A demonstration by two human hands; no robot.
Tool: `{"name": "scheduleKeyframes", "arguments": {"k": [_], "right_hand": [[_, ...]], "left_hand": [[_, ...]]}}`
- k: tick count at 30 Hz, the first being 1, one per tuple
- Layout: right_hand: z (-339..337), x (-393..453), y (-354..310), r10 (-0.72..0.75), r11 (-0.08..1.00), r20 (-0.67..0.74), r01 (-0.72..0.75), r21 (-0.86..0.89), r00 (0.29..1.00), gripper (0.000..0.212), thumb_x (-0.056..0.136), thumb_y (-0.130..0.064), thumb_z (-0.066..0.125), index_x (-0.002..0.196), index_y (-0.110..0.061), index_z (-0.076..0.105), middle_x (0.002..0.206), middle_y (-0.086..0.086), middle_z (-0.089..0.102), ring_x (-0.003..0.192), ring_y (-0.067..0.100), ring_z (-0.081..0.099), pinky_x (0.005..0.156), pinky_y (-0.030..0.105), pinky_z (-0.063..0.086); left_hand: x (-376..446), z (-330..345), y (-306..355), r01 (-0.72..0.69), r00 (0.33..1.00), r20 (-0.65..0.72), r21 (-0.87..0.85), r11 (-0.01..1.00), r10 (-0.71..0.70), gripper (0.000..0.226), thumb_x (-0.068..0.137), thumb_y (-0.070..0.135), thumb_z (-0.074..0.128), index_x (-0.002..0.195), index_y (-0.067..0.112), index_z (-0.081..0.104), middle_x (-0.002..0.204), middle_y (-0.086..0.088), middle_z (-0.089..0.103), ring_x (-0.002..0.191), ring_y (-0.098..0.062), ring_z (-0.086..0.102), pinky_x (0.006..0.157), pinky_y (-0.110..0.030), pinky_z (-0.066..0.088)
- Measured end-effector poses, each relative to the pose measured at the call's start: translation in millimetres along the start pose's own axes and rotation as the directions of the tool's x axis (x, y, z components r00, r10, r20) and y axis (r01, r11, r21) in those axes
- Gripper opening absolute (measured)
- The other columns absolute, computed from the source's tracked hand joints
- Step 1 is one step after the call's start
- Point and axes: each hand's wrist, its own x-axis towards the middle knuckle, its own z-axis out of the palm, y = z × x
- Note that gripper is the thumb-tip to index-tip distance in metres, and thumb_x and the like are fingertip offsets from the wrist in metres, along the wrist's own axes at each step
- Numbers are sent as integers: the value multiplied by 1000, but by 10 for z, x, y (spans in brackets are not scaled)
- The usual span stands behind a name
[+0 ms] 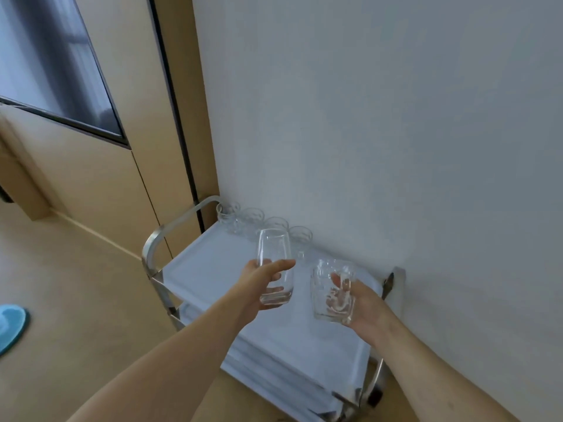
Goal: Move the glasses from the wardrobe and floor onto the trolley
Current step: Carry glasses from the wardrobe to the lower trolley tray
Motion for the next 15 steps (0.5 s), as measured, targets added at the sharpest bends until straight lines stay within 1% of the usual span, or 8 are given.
{"name": "scheduleKeyframes", "arguments": {"k": [1,3,5,8,10,12,13,15], "right_hand": [[-26,75,-6,-1,1000,-24,1,-11,1000,44,53,-23,94,94,-17,78,91,6,71,75,24,71,71,39,58],[-77,237,-25,-2,998,-76,-3,-60,997,45,55,-21,93,97,-13,79,93,7,73,82,26,71,78,42,56],[-126,417,-39,-19,994,-117,6,-110,993,53,54,-27,89,100,-5,75,98,10,71,89,29,67,81,43,51],[-214,714,-51,-29,987,-154,4,-158,988,73,45,-27,99,107,-2,69,100,17,69,93,32,67,83,44,50],[-295,948,-48,-27,980,-176,-8,-197,984,66,48,-27,98,107,-7,72,104,14,72,95,29,70,84,41,50],[-389,1223,-24,-24,972,-219,-28,-232,975,60,60,-21,96,111,-8,67,108,10,67,97,27,66,81,38,45],[-443,1367,5,-31,967,-243,-32,-251,970,60,65,-18,95,114,-7,62,110,9,63,99,26,62,81,36,44],[-526,1600,60,-52,958,-279,-31,-284,959,68,66,-13,94,120,-13,54,118,2,59,105,18,58,81,32,44]], "left_hand": [[81,5,11,2,1000,8,10,1000,-2,87,52,48,98,122,19,56,123,-13,61,102,-36,71,74,-47,63],[249,18,63,8,1000,18,34,999,-9,87,54,55,96,123,20,55,124,-12,60,104,-34,70,74,-47,63],[428,36,126,25,1000,15,62,998,-26,90,57,61,92,127,19,55,125,-11,59,106,-34,69,76,-48,63],[713,64,259,63,998,2,128,990,-64,91,60,64,88,132,19,54,127,-10,59,110,-34,67,80,-49,63],[927,82,356,83,997,-9,165,983,-83,88,62,61,89,131,20,52,126,-9,59,109,-33,67,82,-50,62],[1158,103,416,88,996,-22,192,977,-86,88,61,56,92,131,23,50,125,-7,60,107,-31,68,86,-51,61],[1271,121,423,92,996,-29,203,975,-88,89,58,54,94,130,25,49,124,-6,60,106,-31,68,88,-51,60],[1475,161,402,107,994,-52,213,971,-98,90,51,52,93,126,29,50,124,-4,61,106,-27,67,91,-47,59]]}}
